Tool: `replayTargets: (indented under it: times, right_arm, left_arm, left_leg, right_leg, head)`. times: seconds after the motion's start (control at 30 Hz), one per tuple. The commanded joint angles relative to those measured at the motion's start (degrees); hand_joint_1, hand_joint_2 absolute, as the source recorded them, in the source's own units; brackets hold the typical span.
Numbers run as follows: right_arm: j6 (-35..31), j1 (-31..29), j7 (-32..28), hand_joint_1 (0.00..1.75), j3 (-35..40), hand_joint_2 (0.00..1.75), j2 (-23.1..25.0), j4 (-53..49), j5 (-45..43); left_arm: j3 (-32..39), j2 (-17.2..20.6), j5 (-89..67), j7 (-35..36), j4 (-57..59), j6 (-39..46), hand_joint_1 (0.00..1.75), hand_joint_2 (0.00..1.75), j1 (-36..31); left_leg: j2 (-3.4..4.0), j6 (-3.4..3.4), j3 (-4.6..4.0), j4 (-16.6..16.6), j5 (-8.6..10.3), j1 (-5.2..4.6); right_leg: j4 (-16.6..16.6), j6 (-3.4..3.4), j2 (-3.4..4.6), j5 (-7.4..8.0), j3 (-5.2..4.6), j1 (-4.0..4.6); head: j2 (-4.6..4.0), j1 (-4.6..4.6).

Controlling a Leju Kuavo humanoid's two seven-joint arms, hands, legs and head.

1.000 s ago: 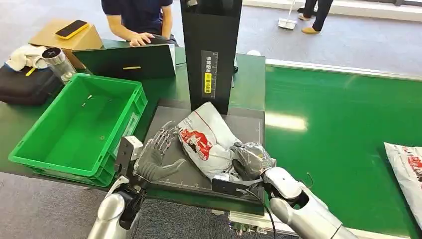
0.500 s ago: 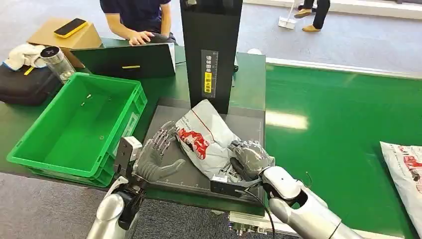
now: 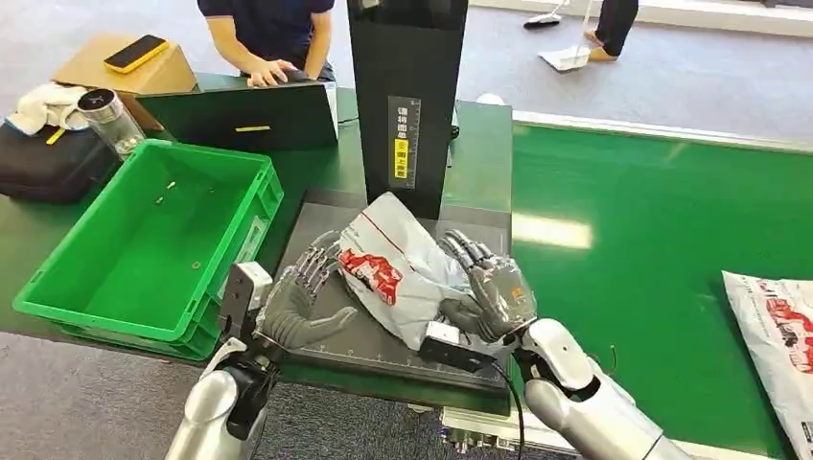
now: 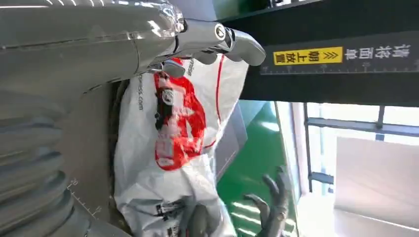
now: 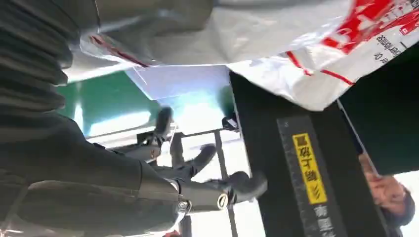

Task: Moved the parcel from conveyor to table for the left to box.

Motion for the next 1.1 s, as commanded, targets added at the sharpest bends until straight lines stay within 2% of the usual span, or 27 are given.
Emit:
replayTargets:
  times: [0.03,0.27,0.4,0.47,0.63,0.67,0.73,0.83,0.9,1.0,1.1]
  right_arm:
    - [1.3,10.9,-9.5,0.0,-10.5,0.0,2.3,-5.8,-17.3]
    - [1.0,19.1,-10.7,0.0,-19.4,0.0,5.0,-15.6,-23.0]
    - [1.7,20.3,-10.8,0.0,-21.4,0.0,5.8,-16.9,-24.6]
    - [1.6,22.6,-11.7,0.0,-25.2,0.0,7.1,-18.9,-26.5]
    - [6.7,28.0,-13.0,0.0,-37.8,0.0,12.4,-24.5,-37.8]
    - [7.3,29.2,-13.4,0.0,-40.4,1.75,13.6,-25.8,-39.1]
    - [10.0,31.4,-14.0,0.0,-44.6,1.75,15.3,-28.1,-42.8]
    - [13.3,32.3,-13.7,0.0,-47.5,1.75,17.2,-27.9,-43.6]
    - [15.2,31.0,-13.5,0.0,-47.3,1.75,17.8,-25.1,-43.0]
    - [16.1,28.1,-14.1,0.0,-46.3,1.75,18.9,-20.3,-42.1]
    - [15.9,27.3,-14.1,0.0,-46.3,1.75,19.5,-19.9,-41.9]
  left_arm:
    - [-3.2,1.6,0.3,-0.7,5.3,-0.3,0.0,1.75,-3.3]
    - [-3.5,2.0,0.9,-0.4,4.2,-0.2,0.0,1.75,-2.9]
    - [-3.3,2.0,1.0,-0.2,3.6,-0.1,0.0,1.75,-2.6]
    - [-3.3,2.1,0.9,-0.1,2.8,-0.7,0.0,1.75,-2.1]
    - [-4.9,2.4,-1.2,-0.5,0.5,-2.9,0.0,1.75,-0.2]
    - [-5.5,2.3,-1.8,-0.7,0.7,-3.3,0.0,1.75,-0.3]
    - [-6.9,1.8,-3.6,-0.6,1.8,-3.6,0.0,1.75,-1.5]
    - [-10.1,1.1,-6.7,-0.6,6.2,-3.6,0.0,1.75,-4.9]
    - [-13.3,0.6,-9.9,-1.0,11.3,-3.0,0.0,1.75,-8.2]
    - [-18.4,-2.2,-16.0,-2.7,19.6,-0.3,0.0,1.75,-14.4]
    - [-25.0,-5.0,-23.5,-0.4,26.1,5.1,0.0,1.75,-19.8]
  left_leg:
    - [-0.28,-0.23,0.18,-0.2,0.07,0.08]
    - [-0.28,-0.19,-0.03,-0.1,0.01,0.05]
    - [-0.17,-0.21,-0.02,-0.1,-0.01,0.04]
    - [-0.17,-0.21,-0.03,-0.1,-0.01,0.05]
    - [-0.2,-0.18,-0.06,-0.1,-0.04,0.03]
    - [-0.22,-0.14,-0.12,0.0,-0.03,0.03]
    - [-0.38,-0.24,-0.03,-0.1,-0.03,0.04]
    - [-0.46,-0.18,-0.13,-0.1,0.0,0.03]
    - [-0.49,-0.19,-0.12,-0.1,0.04,0.03]
    - [-0.41,-0.21,-0.04,-0.2,0.09,0.04]
    - [-0.4,-0.13,-0.14,-0.1,0.07,0.04]
  right_leg:
    - [-0.3,-0.08,-0.31,0.0,0.28,0.07]
    - [-0.1,-0.07,-0.28,-0.07,0.06,0.04]
    - [-0.1,-0.07,-0.18,-0.06,0.05,0.03]
    - [-0.1,-0.06,-0.17,-0.05,0.04,0.05]
    - [-0.1,-0.05,-0.2,-0.09,0.02,0.02]
    - [-0.1,-0.04,-0.21,-0.08,-0.04,0.02]
    - [-0.1,-0.07,-0.39,-0.13,0.1,0.03]
    - [-0.1,-0.03,-0.45,-0.13,0.01,0.01]
    - [-0.1,-0.03,-0.49,-0.1,0.03,0.01]
    - [-0.2,-0.03,-0.41,-0.03,0.08,0.02]
    - [-0.1,0.0,-0.39,-0.03,-0.04,0.02]
  head:
    - [0.02,-0.02]
    - [0.0,0.0]
    - [0.02,0.0]
    - [0.0,0.0]
    - [0.0,0.0]
    - [0.02,-0.02]
    - [0.0,0.0]
    - [0.02,0.0]
    - [0.0,0.0]
    - [0.02,0.0]
    - [0.0,0.0]
